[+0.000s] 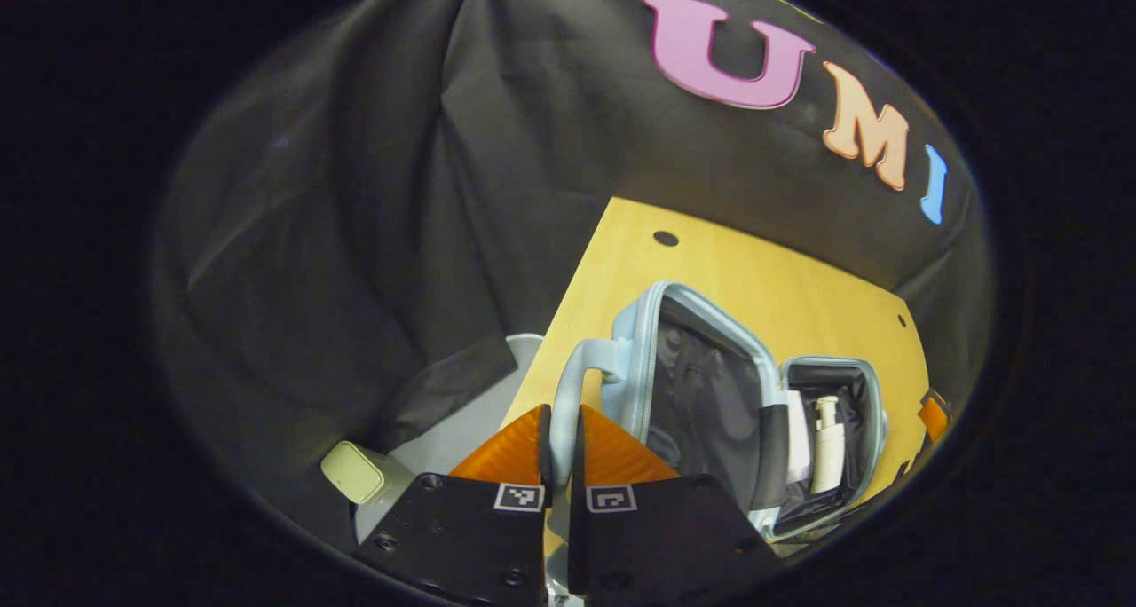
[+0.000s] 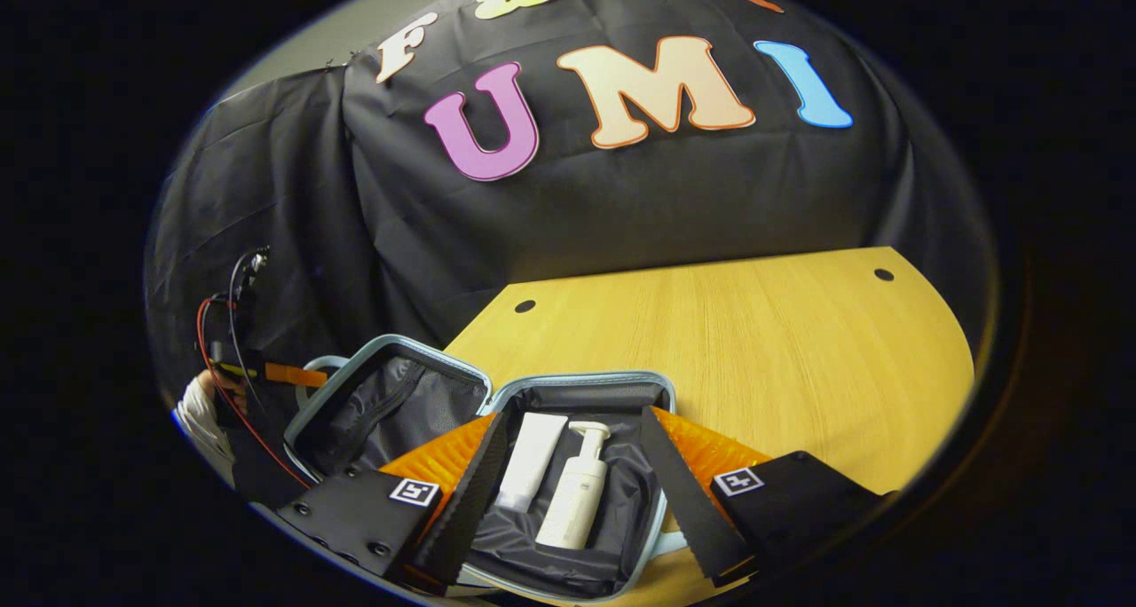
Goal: First open the suitcase, pack the skin care products into it, and then close the suitcase.
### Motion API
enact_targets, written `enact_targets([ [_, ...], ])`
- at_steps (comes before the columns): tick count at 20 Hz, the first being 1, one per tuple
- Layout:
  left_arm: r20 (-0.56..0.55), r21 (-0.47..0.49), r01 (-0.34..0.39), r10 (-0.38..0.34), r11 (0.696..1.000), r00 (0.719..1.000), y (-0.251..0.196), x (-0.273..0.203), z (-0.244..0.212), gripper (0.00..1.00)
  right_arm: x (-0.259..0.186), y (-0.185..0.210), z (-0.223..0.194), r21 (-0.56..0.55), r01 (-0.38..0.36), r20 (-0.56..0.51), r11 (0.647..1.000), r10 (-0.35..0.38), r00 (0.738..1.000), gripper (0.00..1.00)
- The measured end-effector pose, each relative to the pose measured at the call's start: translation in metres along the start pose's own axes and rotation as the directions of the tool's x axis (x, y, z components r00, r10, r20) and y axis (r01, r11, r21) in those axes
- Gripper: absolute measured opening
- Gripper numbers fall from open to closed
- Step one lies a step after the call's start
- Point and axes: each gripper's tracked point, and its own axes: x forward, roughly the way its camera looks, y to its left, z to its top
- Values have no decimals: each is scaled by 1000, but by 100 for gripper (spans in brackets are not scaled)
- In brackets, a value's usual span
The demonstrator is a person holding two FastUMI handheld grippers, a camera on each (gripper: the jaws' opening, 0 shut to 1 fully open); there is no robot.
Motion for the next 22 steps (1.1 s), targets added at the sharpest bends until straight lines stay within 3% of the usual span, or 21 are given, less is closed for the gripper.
enact_targets([
  [7, 104, 46, 44, -49, 998, 993, -69, -56, 22, 2, -27, -18, 15, -28, -52, 25, 998, 53, 998, 96],
  [14, 159, 162, 81, -107, 983, 981, -145, -99, 39, 2, -59, -49, 27, -42, -59, 60, 997, 62, 996, 96],
  [22, 169, 283, 215, -269, 935, 948, -265, -116, 43, 2, -93, -99, 39, -19, -17, 98, 1000, 19, 995, 96],
])
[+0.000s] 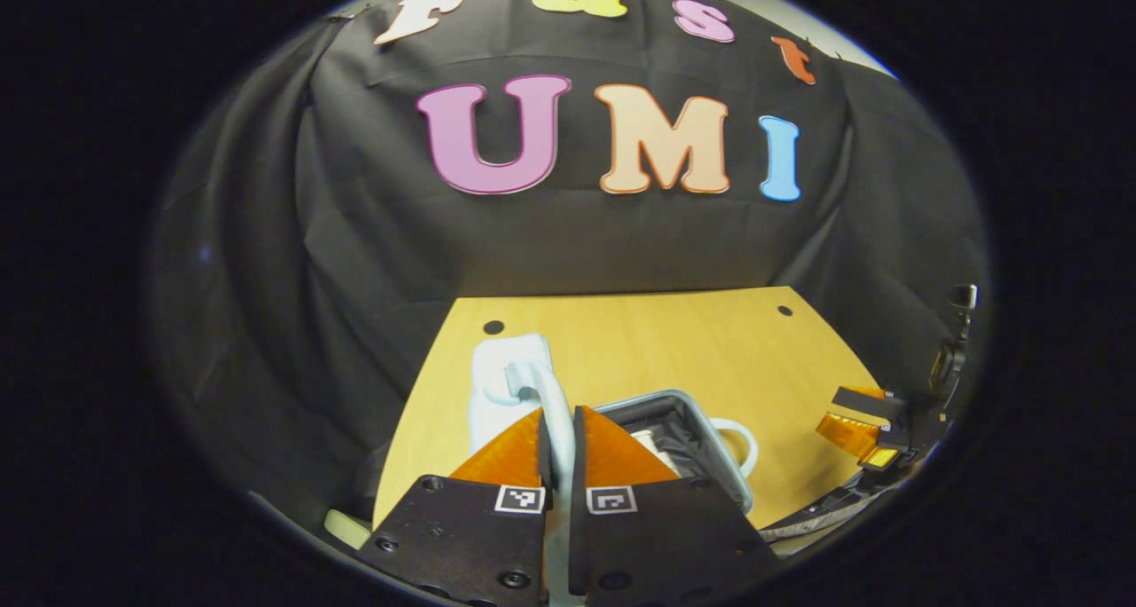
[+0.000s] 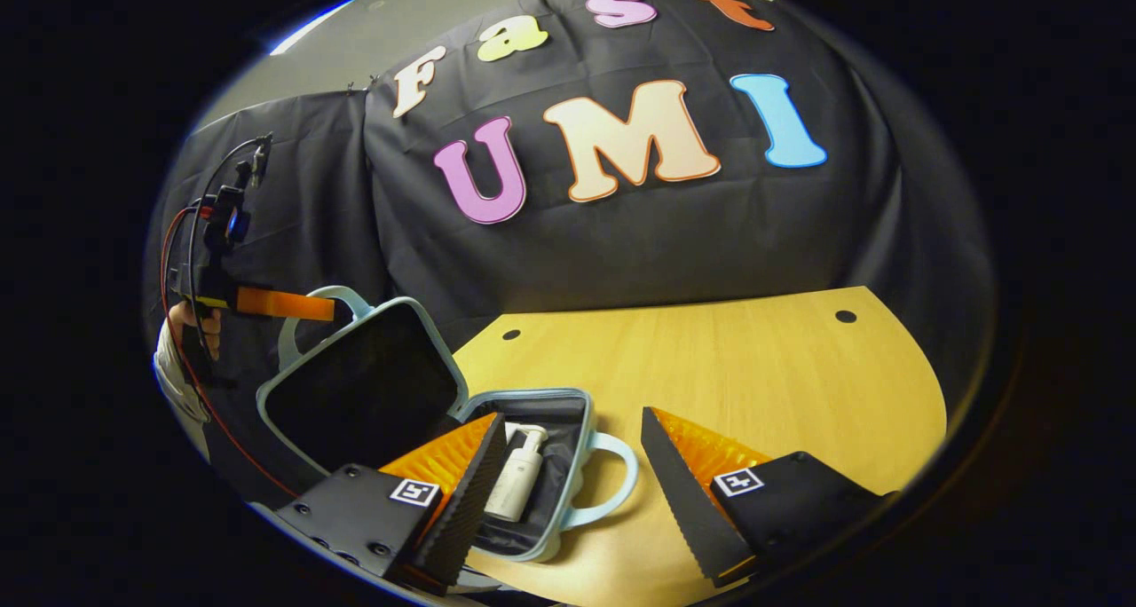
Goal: First open the suitcase, pack the skin care products into it, and then close the suitcase.
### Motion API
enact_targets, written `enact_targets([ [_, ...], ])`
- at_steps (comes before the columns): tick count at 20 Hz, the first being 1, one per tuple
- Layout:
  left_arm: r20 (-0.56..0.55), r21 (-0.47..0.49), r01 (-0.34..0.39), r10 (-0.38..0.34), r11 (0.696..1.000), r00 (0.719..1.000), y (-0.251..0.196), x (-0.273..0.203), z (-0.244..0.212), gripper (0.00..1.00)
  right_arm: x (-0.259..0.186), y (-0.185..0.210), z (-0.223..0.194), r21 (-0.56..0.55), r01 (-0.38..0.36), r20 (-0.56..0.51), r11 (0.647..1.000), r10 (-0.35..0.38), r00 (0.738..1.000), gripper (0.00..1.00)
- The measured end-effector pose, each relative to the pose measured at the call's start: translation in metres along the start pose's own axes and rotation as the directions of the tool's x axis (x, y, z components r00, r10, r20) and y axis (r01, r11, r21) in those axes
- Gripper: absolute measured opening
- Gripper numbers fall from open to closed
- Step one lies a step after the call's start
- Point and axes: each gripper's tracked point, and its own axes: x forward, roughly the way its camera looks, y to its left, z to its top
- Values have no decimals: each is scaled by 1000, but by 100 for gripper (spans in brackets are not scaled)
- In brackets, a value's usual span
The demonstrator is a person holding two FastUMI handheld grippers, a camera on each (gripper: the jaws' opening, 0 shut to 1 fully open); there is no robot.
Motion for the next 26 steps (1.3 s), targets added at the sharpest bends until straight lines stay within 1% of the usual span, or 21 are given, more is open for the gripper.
enact_targets([
  [3, -1, 2, 59, -59, 998, 998, -38, 10, 4, 3, -12, -20, 4, 5, 26, 12, 1000, -26, 1000, 96],
  [7, -21, 8, 141, -141, 990, 990, -88, 24, -4, 4, -26, -48, 5, 22, 65, 13, 998, -65, 998, 96],
  [10, -58, 17, 200, -199, 980, 978, -124, 37, -15, 4, -40, -66, 4, 27, 94, 15, 995, -95, 995, 96],
  [12, -83, 29, 226, -223, 974, 971, -145, 47, -24, 4, -48, -80, 3, 34, 115, 16, 993, -116, 993, 96],
  [18, -175, 25, 274, -265, 962, 948, -192, 74, -65, 4, -75, -117, 2, 37, 170, 17, 985, -171, 985, 96],
  [26, -282, 27, 294, -274, 956, 919, -227, 103, -120, 5, -94, -149, -2, 47, 218, 6, 975, -218, 976, 96],
])
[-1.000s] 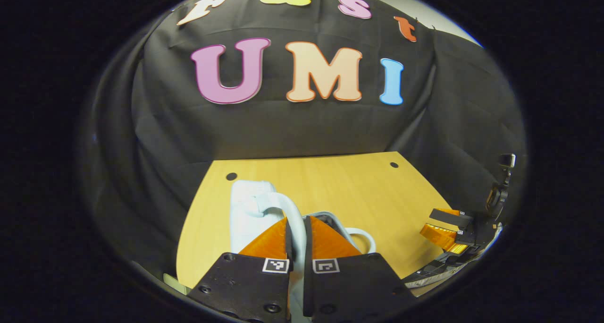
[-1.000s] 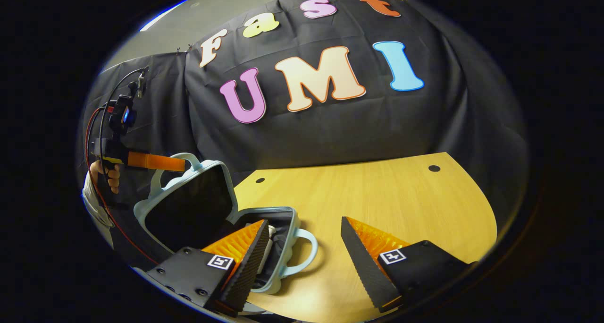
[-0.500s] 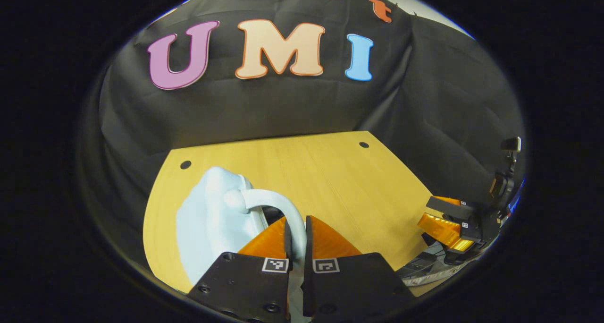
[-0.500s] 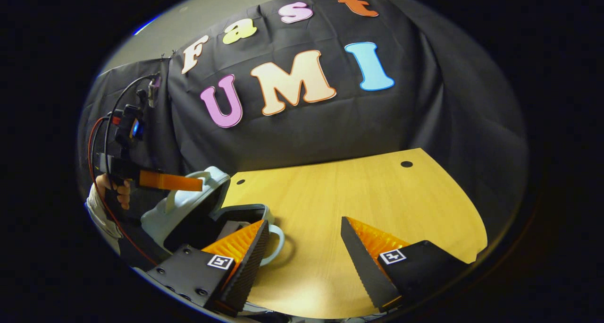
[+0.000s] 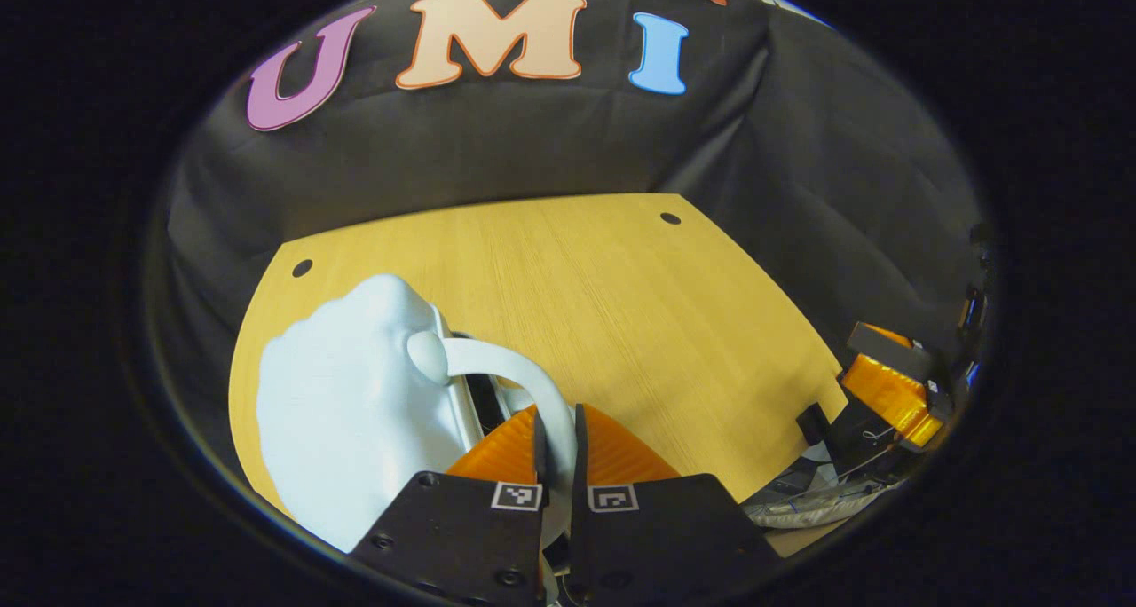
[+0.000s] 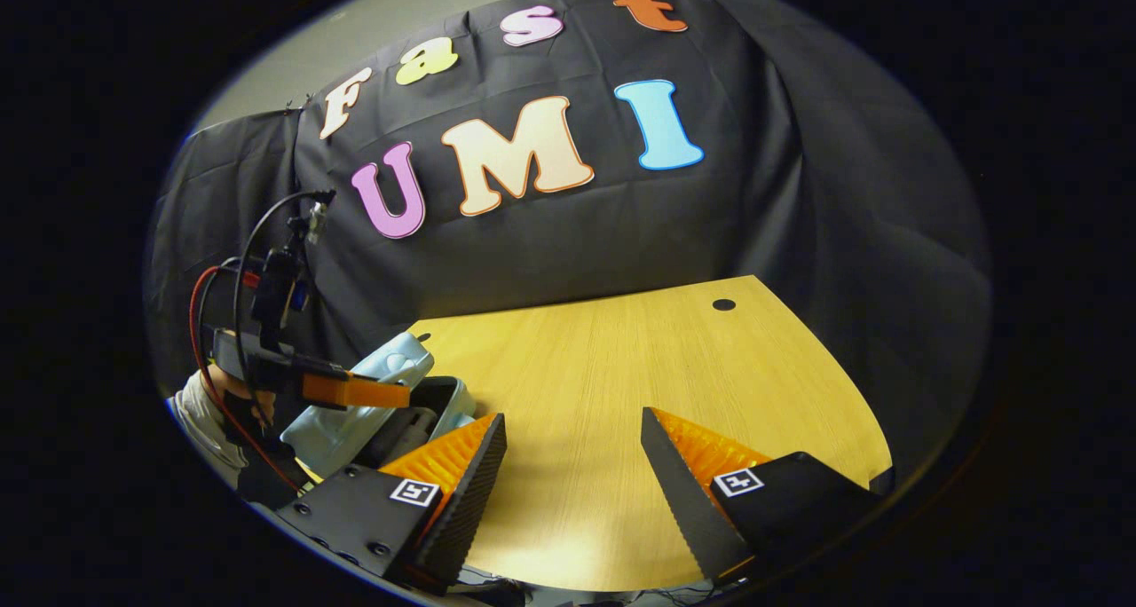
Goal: First open the suitcase, pack the skin care products into it, and then close the suitcase.
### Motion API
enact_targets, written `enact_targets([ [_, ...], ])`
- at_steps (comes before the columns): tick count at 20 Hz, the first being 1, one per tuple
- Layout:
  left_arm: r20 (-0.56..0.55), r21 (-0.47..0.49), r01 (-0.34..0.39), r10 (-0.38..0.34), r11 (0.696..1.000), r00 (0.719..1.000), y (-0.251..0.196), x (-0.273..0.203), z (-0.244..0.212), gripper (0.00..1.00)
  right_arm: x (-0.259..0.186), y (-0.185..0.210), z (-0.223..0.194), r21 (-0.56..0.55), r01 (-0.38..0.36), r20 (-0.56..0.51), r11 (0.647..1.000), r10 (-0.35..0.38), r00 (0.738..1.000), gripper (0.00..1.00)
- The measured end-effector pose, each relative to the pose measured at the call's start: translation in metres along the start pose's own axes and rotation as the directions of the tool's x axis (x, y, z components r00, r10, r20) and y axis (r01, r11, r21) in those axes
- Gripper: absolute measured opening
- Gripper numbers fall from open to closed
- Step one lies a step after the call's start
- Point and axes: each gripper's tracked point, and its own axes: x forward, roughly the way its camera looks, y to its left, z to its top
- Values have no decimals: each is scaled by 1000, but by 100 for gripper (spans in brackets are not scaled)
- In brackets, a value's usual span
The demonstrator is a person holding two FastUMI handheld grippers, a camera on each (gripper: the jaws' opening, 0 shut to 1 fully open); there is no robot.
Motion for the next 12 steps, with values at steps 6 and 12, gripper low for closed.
enact_targets([
  [6, -71, -11, -8, 7, 1000, 997, -8, 25, -23, 8, -3, -9, -2, -1, 11, -7, 1000, -11, 1000, 96],
  [12, 141, 27, -69, 65, 997, 988, -25, -9, 25, 50, -2, -10, 16, 0, 14, 31, 1000, -14, 999, 96],
])
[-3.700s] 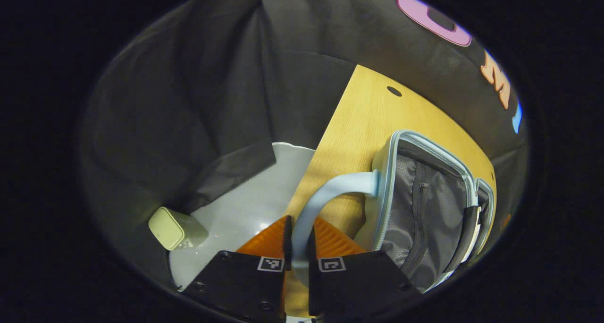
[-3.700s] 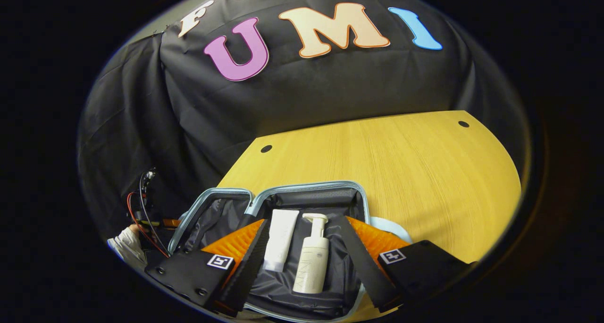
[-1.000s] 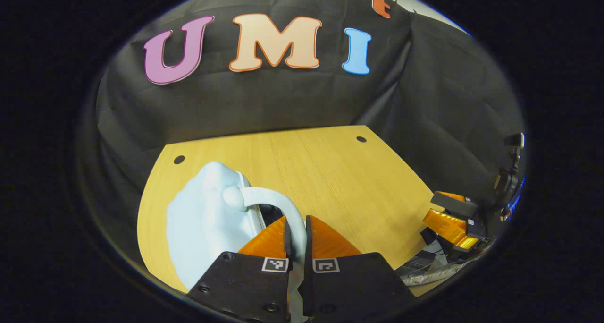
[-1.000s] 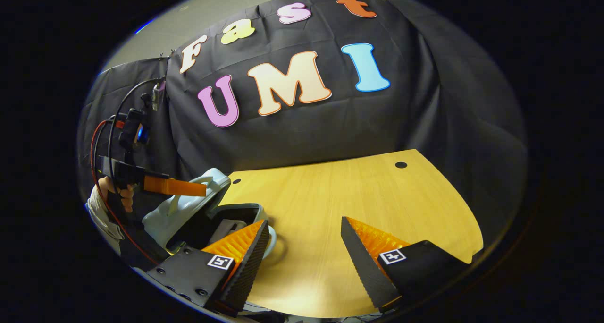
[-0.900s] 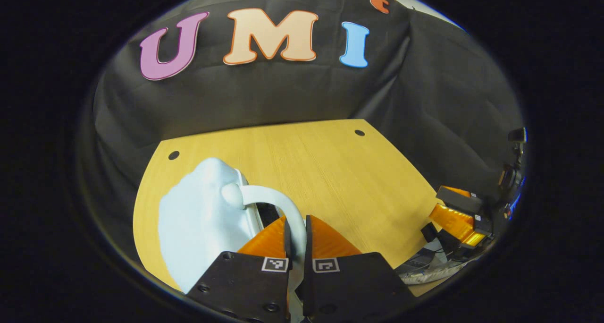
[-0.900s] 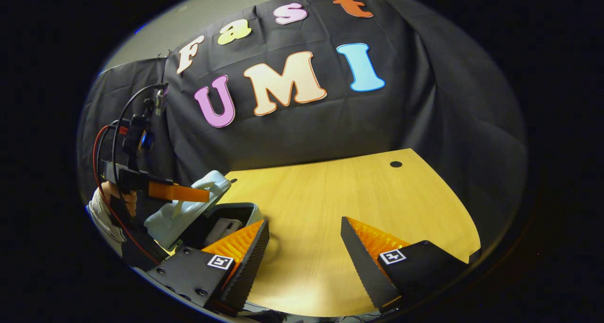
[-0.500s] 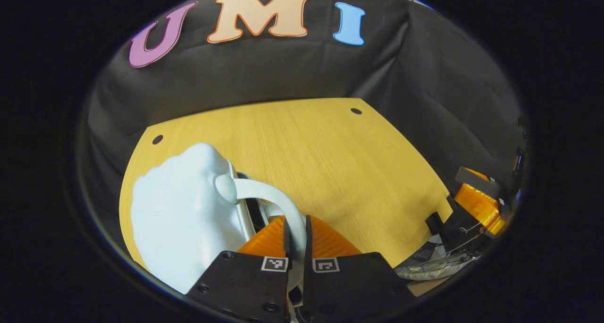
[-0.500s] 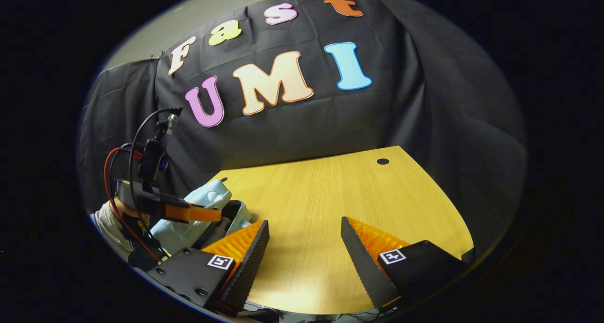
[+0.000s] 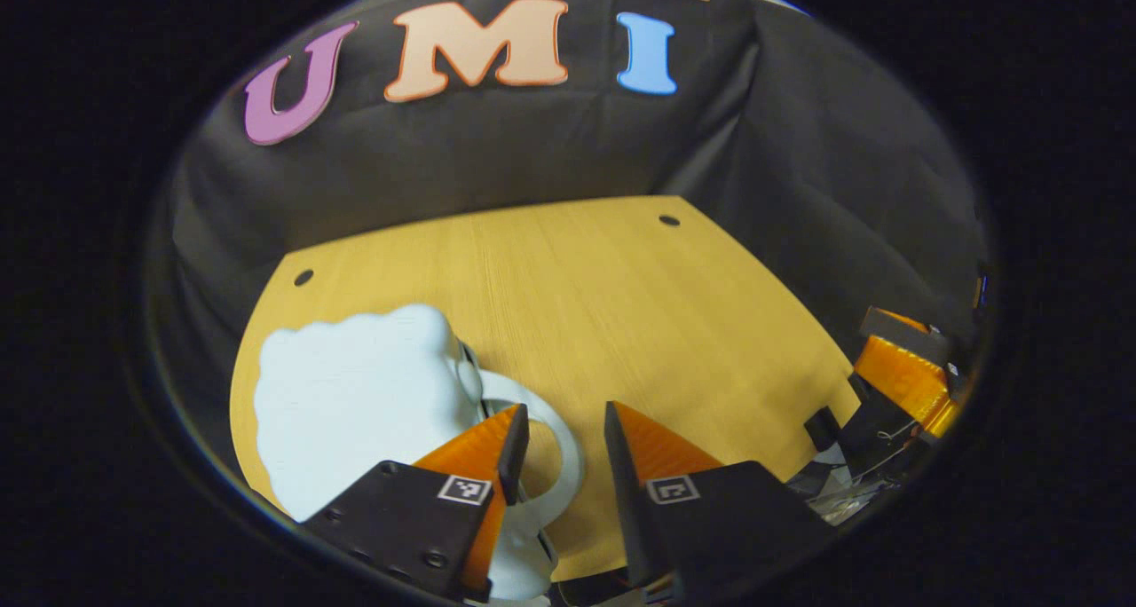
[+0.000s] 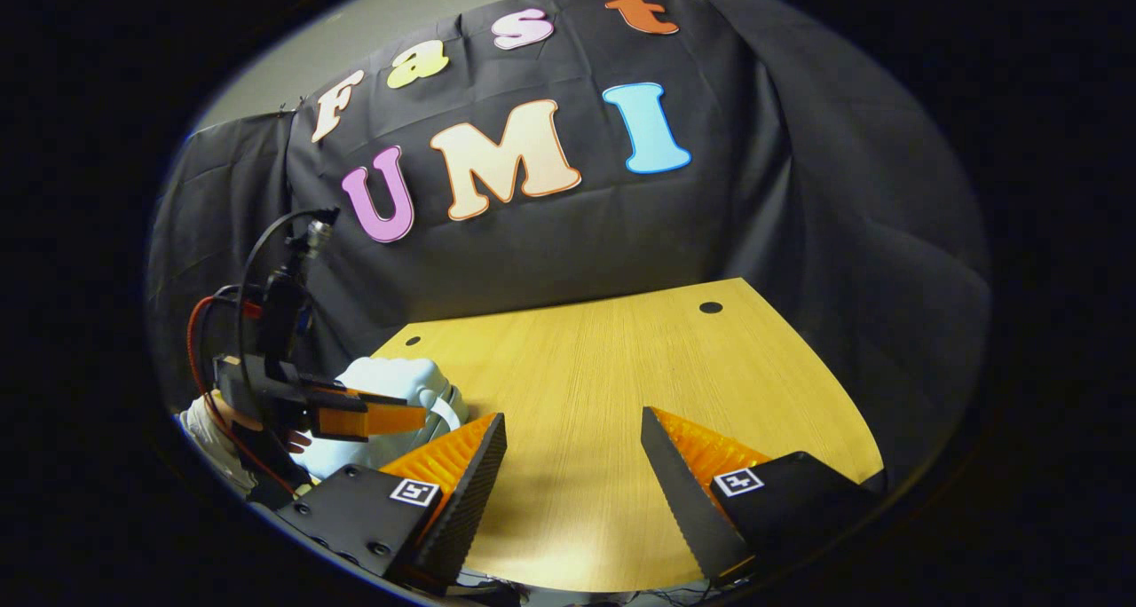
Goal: First open the suitcase, pack the skin care products into it, and then close the suitcase.
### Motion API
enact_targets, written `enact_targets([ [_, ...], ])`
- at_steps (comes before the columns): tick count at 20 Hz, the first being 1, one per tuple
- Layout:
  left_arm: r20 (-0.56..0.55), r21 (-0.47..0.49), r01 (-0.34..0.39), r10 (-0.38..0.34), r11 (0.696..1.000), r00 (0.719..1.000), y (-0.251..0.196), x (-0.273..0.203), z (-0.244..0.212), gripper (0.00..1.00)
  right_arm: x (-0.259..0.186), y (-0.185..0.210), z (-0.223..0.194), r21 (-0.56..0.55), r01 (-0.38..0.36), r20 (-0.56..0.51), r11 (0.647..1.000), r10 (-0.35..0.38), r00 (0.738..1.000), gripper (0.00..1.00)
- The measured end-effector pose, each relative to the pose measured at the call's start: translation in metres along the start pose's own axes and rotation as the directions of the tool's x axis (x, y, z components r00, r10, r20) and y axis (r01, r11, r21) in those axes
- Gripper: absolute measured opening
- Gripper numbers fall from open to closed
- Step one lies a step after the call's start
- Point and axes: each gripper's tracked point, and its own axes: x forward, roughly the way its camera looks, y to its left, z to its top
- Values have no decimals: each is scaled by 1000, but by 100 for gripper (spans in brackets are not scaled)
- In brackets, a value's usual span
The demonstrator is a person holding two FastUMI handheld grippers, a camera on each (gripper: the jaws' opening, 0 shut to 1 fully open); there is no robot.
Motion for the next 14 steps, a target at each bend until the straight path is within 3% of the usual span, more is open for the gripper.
enact_targets([
  [2, 150, -35, -41, 46, 999, 988, 4, -18, 39, 75, 1, 5, 20, -11, -2, 50, 1000, 2, 999, 96],
  [4, 285, -68, -86, 102, 994, 953, 7, -41, 68, 89, 1, 13, 48, -32, -1, 122, 999, 4, 993, 96],
  [7, 386, -75, -160, 176, 984, 905, 21, -68, 94, 94, -3, 26, 95, -44, 1, 238, 999, 9, 971, 96],
  [11, 474, -62, -185, 192, 981, 859, 16, -91, 127, 94, -12, 39, 144, -73, 8, 358, 997, 19, 934, 96],
  [14, 492, -23, -183, 171, 983, 854, 5, -99, 137, 94, -26, 44, 167, -81, 13, 427, 997, 23, 904, 97],
])
